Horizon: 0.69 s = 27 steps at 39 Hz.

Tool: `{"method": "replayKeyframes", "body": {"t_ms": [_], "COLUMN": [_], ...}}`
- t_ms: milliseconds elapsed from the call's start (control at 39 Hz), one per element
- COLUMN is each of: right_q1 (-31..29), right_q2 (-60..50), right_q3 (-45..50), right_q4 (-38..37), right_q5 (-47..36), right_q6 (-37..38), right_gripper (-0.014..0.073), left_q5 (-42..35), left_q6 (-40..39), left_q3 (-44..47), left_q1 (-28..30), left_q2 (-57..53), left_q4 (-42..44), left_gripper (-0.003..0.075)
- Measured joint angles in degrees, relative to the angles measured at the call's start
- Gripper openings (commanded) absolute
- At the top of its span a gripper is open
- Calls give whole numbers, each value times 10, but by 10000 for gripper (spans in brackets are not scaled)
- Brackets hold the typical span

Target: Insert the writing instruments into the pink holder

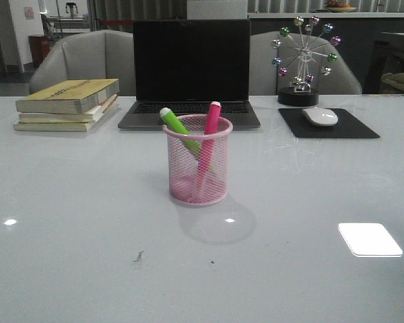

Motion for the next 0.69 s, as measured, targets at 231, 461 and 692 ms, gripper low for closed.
{"method": "replayKeyframes", "body": {"t_ms": [231,461,692], "right_q1": [0,0,24], "right_q2": [-1,-54,-142], "right_q3": [0,0,0], "right_q4": [-1,-5,-6], "right_q5": [0,0,2], "right_q6": [0,0,25], "right_gripper": [22,22,22], "left_q5": [0,0,0], "left_q6": [0,0,0], "left_q3": [0,0,0], "left_q1": [0,0,0], "left_q2": [0,0,0], "left_q4": [0,0,0], "left_gripper": [363,363,363]}}
